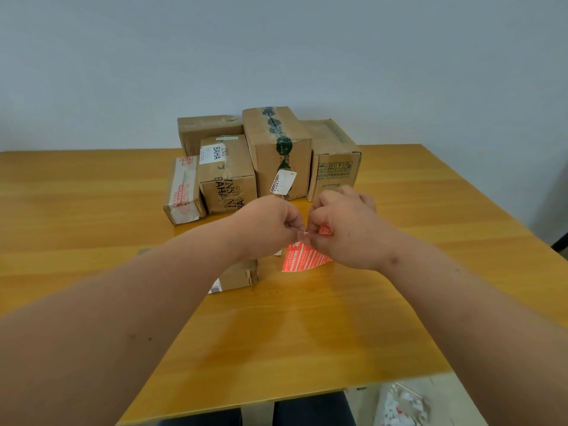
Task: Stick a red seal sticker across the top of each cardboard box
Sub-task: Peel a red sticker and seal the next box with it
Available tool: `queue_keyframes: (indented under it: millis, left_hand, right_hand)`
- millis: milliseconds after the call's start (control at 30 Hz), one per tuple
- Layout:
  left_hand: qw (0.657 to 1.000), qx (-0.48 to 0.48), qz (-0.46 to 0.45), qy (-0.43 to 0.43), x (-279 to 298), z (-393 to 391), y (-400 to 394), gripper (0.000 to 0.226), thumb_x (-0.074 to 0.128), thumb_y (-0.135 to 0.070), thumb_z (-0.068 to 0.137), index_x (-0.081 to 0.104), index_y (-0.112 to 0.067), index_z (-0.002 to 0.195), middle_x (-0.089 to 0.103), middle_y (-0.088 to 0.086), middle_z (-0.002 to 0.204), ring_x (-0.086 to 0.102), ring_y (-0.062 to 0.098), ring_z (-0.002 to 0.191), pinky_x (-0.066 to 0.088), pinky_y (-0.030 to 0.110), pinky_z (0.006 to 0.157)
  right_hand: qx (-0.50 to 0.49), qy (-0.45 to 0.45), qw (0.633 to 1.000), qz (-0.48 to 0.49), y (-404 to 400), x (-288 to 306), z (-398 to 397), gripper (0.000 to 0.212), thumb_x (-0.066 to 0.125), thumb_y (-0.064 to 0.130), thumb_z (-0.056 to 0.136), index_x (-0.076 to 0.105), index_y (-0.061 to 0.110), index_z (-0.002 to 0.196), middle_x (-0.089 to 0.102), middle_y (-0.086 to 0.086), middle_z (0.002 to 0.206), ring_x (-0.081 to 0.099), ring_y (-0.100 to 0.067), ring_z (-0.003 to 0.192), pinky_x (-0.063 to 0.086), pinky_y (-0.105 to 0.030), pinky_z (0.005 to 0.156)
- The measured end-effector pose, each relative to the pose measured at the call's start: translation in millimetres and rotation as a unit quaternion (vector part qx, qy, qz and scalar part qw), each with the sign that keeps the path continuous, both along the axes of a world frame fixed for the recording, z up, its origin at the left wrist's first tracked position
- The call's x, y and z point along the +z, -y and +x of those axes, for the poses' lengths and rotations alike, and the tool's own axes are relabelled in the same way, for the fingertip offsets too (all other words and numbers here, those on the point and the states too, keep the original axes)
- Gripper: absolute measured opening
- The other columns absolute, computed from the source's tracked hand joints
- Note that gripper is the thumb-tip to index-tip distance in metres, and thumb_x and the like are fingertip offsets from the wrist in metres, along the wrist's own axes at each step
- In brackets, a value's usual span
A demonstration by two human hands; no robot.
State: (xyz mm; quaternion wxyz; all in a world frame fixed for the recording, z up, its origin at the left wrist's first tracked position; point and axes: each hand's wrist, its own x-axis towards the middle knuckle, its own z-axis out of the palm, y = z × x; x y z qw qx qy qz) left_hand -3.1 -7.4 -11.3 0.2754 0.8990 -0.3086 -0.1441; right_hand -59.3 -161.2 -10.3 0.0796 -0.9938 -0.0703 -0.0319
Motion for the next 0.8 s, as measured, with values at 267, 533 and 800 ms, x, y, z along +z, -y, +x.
queue_keyframes:
  millis: [267, 533, 800]
  left_hand:
    - [0.998, 0.013, -0.032, -0.055, 0, 5, -4, 0.01, 0.063, -0.016, 0.092, 0.073, -0.015, 0.091, 0.069, -0.005, 0.077, 0.062, 0.0, 0.068, 0.043, 0.011, 0.061]
    - [0.995, 0.016, -0.049, -0.087, 1, 9, -7, 0.009, 0.063, -0.014, 0.092, 0.072, -0.013, 0.09, 0.069, -0.007, 0.073, 0.061, -0.009, 0.059, 0.042, 0.0, 0.052]
    - [0.996, 0.011, -0.038, -0.082, 3, 9, -6, 0.009, 0.064, -0.014, 0.091, 0.072, -0.015, 0.086, 0.068, -0.009, 0.071, 0.062, -0.004, 0.063, 0.042, 0.007, 0.058]
  right_hand:
    - [0.021, 0.025, 0.999, 0.018, 0, -3, 2, 0.019, 0.065, 0.036, 0.087, 0.053, 0.036, 0.071, 0.048, 0.013, 0.1, 0.043, -0.014, 0.105, 0.02, -0.041, 0.1]
    - [0.047, 0.064, 0.997, 0.012, 0, -6, 2, 0.022, 0.066, 0.031, 0.086, 0.053, 0.033, 0.069, 0.046, 0.018, 0.092, 0.047, -0.013, 0.099, 0.023, -0.043, 0.097]
    - [0.058, 0.081, 0.995, 0.028, 0, -10, 3, 0.024, 0.067, 0.023, 0.083, 0.051, 0.028, 0.066, 0.047, 0.017, 0.084, 0.046, -0.011, 0.093, 0.024, -0.044, 0.095]
